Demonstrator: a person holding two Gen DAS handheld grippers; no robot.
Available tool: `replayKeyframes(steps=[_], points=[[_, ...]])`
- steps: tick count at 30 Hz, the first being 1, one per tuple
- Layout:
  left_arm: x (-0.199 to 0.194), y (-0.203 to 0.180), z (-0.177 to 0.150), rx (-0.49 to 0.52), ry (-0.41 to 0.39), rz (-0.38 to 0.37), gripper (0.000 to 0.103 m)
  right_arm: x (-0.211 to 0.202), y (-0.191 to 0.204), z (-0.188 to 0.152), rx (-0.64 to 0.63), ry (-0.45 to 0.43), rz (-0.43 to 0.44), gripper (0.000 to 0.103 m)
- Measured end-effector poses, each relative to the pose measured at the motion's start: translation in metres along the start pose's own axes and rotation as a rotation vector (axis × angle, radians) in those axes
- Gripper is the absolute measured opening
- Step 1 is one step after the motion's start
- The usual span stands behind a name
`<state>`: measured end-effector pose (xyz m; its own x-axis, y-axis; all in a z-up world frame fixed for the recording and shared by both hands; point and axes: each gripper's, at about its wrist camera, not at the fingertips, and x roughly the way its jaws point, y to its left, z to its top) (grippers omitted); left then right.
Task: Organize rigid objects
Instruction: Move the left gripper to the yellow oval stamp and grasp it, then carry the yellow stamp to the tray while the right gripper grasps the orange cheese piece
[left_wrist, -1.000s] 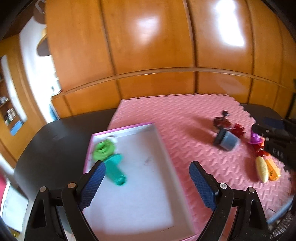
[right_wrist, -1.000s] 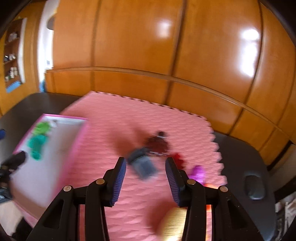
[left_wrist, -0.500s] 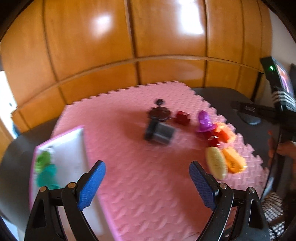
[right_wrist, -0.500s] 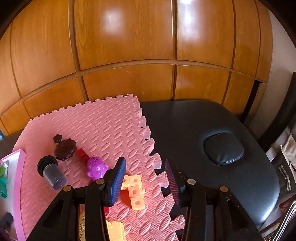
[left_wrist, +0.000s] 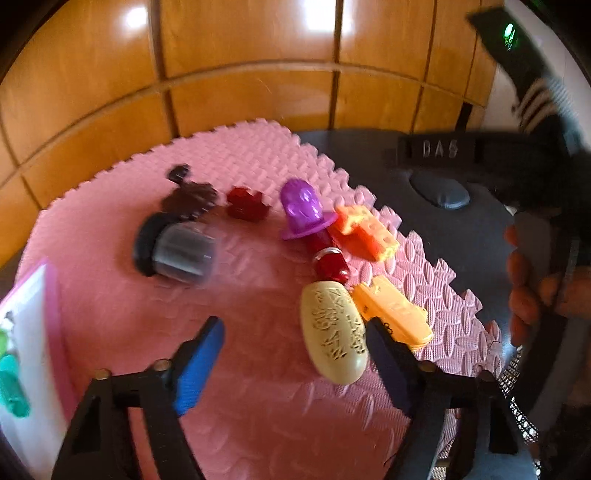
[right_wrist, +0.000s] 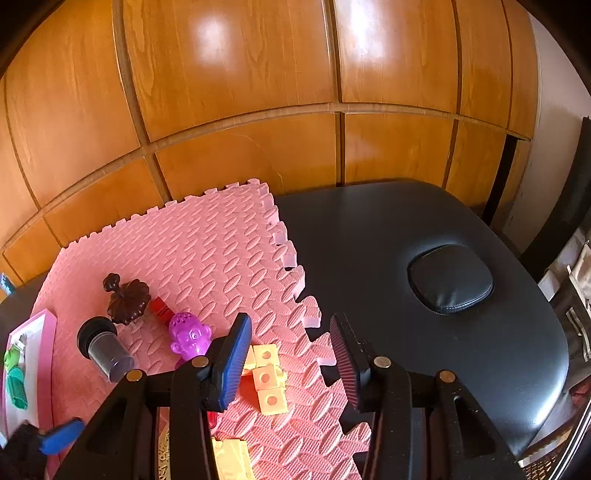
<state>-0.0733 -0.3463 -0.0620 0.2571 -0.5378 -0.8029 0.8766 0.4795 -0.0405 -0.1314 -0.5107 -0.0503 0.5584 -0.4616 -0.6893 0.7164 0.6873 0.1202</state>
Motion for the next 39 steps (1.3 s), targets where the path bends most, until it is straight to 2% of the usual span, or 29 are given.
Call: replayKeyframes(steps=[3, 11, 12, 13, 15, 18, 21, 27, 29, 34, 39], points=[[0.014, -0.002, 0.003, -0.005, 0.029, -0.006, 0.069, 0.000, 0.000, 0.000, 0.001, 0.002, 0.002, 0.044], [0.029, -0.009, 0.005, 0.011, 0.056, -0.021, 0.068, 0.002, 0.001, 0.000, -0.001, 0.007, 0.006, 0.044], [0.033, -0.009, 0.005, 0.013, 0.066, -0.031, 0.066, 0.002, 0.001, 0.000, -0.001, 0.007, 0.005, 0.044], [0.038, -0.009, 0.004, 0.013, 0.080, -0.040, 0.055, 0.003, 0.001, 0.000, -0.002, 0.008, 0.004, 0.044], [0.038, -0.010, 0.001, 0.033, 0.057, 0.001, 0.043, 0.004, 0.001, 0.000, -0.005, 0.013, -0.002, 0.044], [0.032, 0.000, -0.007, 0.015, 0.049, -0.001, 0.043, 0.006, 0.001, -0.001, -0.004, 0.024, -0.001, 0.044], [0.021, 0.013, -0.020, -0.008, 0.039, 0.047, 0.043, 0.008, 0.001, -0.001, -0.007, 0.032, 0.001, 0.044], [0.005, 0.039, -0.046, -0.054, -0.021, 0.084, 0.043, 0.014, 0.002, -0.005, 0.010, 0.087, 0.062, 0.044], [0.003, 0.045, -0.051, -0.077, -0.038, 0.081, 0.043, 0.017, 0.003, -0.008, 0.020, 0.122, 0.099, 0.044], [0.002, 0.045, -0.055, -0.062, -0.059, 0.078, 0.043, 0.022, 0.013, -0.021, 0.007, 0.242, 0.206, 0.044], [-0.002, 0.048, -0.059, -0.067, -0.075, 0.071, 0.043, 0.017, 0.034, -0.039, -0.107, 0.319, 0.223, 0.044]])
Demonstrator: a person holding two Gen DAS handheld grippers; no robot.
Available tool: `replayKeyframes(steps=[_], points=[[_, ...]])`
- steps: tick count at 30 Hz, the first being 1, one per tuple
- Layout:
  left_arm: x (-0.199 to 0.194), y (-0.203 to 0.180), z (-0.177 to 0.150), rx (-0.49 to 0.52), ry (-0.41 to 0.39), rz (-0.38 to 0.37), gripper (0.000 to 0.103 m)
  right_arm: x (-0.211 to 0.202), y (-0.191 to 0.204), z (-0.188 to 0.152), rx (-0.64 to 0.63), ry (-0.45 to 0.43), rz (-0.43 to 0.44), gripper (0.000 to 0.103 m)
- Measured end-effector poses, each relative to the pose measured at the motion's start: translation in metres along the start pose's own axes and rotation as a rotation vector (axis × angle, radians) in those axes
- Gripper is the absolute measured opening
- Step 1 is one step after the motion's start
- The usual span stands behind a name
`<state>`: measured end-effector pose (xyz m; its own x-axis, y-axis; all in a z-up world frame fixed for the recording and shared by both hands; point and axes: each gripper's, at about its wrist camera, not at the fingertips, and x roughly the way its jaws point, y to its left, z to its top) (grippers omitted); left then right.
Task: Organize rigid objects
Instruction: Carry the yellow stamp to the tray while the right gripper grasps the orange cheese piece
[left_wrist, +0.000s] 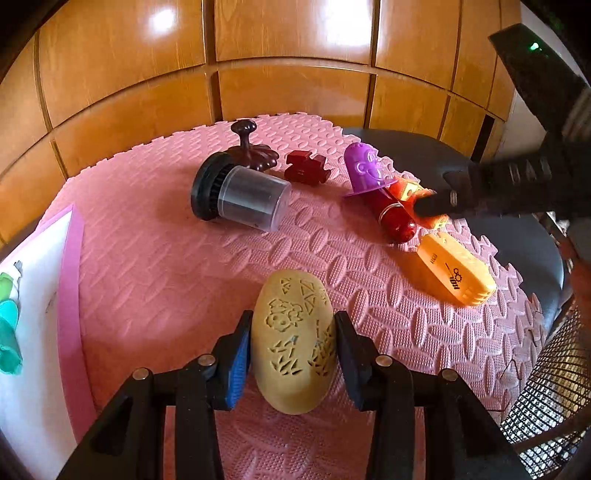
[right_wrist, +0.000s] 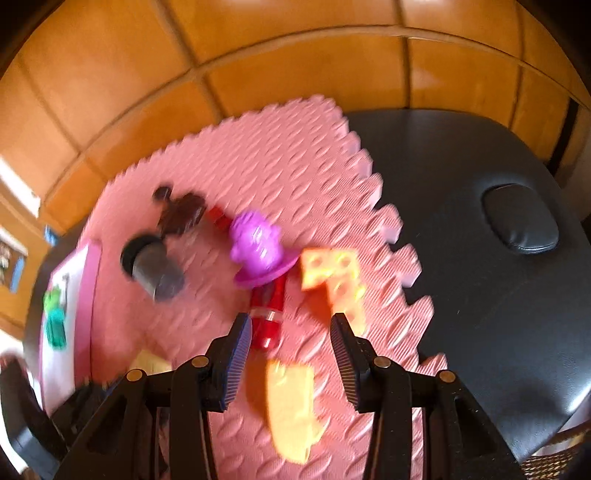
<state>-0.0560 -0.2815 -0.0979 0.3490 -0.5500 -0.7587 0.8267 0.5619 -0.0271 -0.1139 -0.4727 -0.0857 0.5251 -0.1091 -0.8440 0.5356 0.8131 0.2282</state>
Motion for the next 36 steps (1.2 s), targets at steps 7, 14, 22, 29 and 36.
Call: replayKeyframes(steps=[7, 14, 22, 29, 36], points=[[0.001, -0.002, 0.001, 0.003, -0.008, -0.002, 0.043, 0.021, 0.015, -0.021, -0.109, 0.109, -0.111, 0.044], [-0.014, 0.005, 0.004, -0.051, 0.019, -0.021, 0.042, 0.020, 0.028, -0.028, -0.216, 0.068, -0.153, 0.028], [-0.069, 0.044, 0.014, -0.170, -0.048, -0.031, 0.042, 0.018, 0.028, -0.032, -0.224, 0.048, -0.148, 0.028], [-0.090, 0.120, 0.013, -0.376, -0.024, 0.026, 0.042, 0.019, 0.035, -0.033, -0.270, 0.030, -0.177, 0.028], [-0.096, 0.185, 0.006, -0.456, -0.017, 0.122, 0.042, 0.020, 0.037, -0.033, -0.300, 0.017, -0.195, 0.028]])
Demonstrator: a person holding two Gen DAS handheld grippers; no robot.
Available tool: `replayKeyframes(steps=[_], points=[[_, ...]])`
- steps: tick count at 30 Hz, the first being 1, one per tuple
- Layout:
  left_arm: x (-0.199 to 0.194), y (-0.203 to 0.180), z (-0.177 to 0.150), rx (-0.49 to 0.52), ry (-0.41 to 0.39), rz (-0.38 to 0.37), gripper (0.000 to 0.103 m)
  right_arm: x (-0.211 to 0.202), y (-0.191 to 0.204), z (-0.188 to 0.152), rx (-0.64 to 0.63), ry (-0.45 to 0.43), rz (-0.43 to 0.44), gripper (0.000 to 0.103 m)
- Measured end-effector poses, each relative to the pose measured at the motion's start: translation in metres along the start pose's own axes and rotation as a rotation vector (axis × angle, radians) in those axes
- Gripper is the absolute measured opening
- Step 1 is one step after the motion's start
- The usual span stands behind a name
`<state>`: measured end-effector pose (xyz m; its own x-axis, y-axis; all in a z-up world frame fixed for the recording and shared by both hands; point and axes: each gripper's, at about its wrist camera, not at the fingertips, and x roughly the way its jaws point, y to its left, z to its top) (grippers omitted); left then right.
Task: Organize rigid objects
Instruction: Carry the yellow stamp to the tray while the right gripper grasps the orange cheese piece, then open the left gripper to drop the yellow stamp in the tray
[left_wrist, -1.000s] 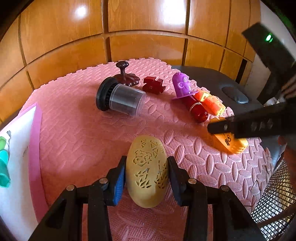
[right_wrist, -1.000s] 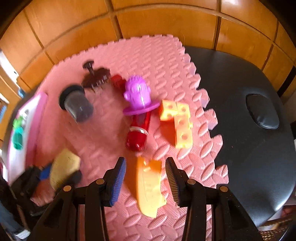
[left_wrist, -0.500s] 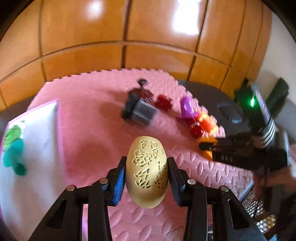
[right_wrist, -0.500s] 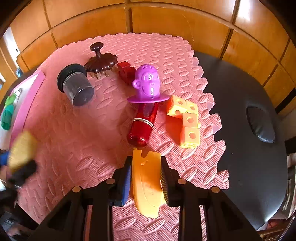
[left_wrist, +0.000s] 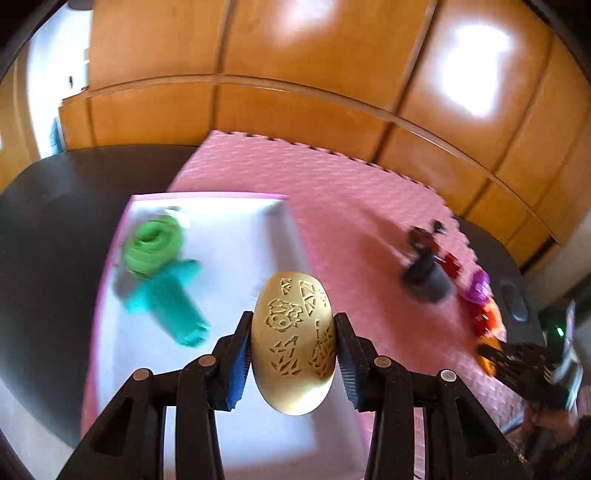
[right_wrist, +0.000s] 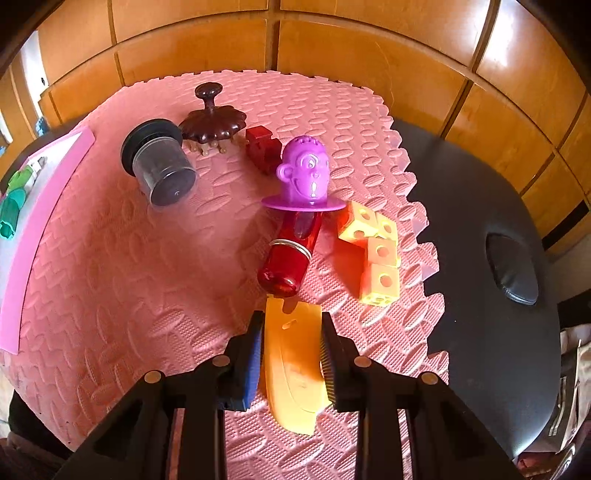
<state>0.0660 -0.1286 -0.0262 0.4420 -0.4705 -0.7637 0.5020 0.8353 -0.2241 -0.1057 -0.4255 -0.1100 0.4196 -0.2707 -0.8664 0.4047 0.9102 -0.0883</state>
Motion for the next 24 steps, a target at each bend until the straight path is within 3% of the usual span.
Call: replayKeyframes(steps=[13, 20, 24], points=[[0.058, 0.041, 0.062, -0.011, -0.016, 0.095, 0.042, -0.001, 0.005, -0.001, -0.036, -0.016, -0.021, 0.028], [0.100, 0.049, 0.075, -0.009, 0.038, 0.156, 0.042, 0.000, 0.005, 0.000, -0.039, -0.022, -0.019, 0.028], [0.106, 0.047, 0.077, 0.021, 0.028, 0.198, 0.042, 0.000, 0.005, 0.000, -0.037, -0.023, -0.015, 0.028]])
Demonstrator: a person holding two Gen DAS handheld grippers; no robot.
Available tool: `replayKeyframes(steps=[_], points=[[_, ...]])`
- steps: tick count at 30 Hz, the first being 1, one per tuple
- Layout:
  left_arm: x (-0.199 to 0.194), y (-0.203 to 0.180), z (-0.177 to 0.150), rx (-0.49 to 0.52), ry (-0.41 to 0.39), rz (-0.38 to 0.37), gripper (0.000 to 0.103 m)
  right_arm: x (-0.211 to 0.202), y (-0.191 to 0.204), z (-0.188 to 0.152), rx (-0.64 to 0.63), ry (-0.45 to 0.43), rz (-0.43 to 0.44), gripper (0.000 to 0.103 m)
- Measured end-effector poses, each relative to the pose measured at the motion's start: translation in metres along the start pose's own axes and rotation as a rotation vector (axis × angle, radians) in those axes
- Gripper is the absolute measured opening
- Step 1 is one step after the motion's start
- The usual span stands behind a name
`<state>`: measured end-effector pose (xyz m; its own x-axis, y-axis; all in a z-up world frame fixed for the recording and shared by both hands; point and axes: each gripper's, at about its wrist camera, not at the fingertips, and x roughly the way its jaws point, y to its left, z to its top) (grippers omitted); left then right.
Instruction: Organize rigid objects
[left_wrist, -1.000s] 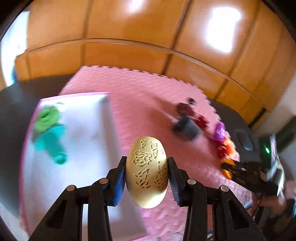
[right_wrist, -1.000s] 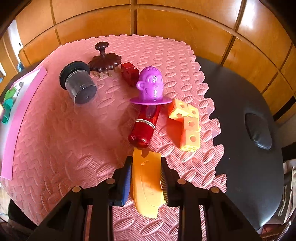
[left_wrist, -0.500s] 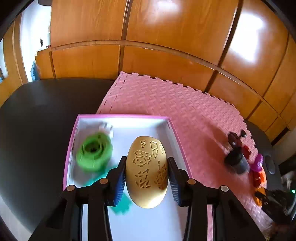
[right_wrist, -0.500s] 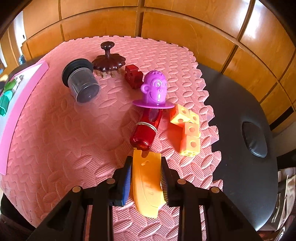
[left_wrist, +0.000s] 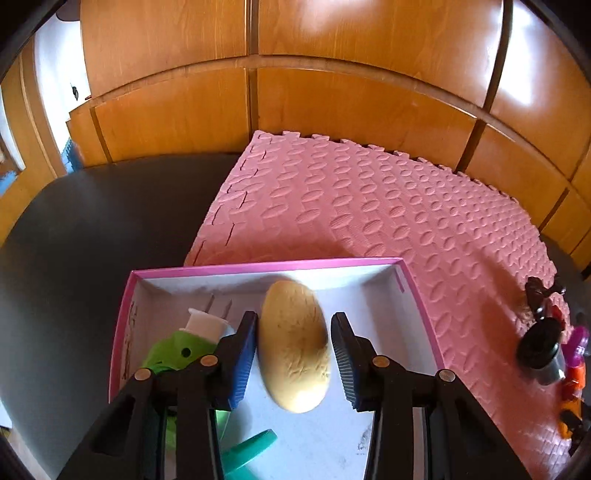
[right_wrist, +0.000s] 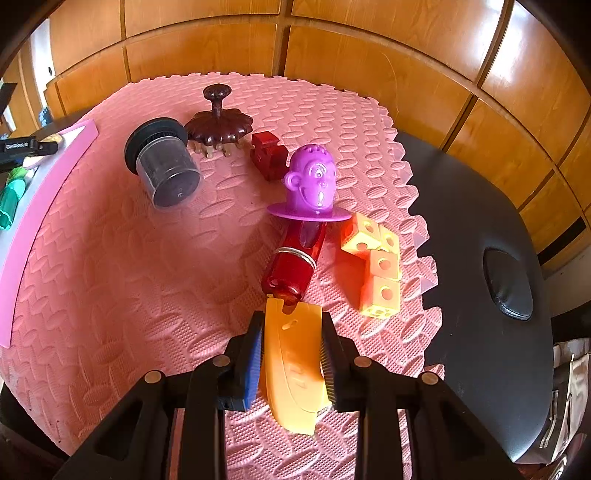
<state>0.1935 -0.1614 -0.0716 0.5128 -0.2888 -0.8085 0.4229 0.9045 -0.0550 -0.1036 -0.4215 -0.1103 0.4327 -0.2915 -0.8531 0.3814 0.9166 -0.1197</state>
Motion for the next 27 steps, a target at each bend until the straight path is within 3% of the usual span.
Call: replayKeyframes(steps=[5, 12, 27], points=[[-0.012, 0.009, 0.001, -0.030, -0.034, -0.005, 0.042, 0.000, 0.000, 0.001, 0.000, -0.001, 0.001, 0.028], [-0.053, 0.008, -0.012, 0.002, -0.107, -0.002, 0.043, 0.000, 0.001, 0.001, -0.005, -0.001, -0.006, 0.028], [-0.138, 0.007, -0.091, 0.022, -0.184, 0.060, 0.044, 0.000, 0.007, -0.001, -0.045, -0.015, -0.049, 0.028]])
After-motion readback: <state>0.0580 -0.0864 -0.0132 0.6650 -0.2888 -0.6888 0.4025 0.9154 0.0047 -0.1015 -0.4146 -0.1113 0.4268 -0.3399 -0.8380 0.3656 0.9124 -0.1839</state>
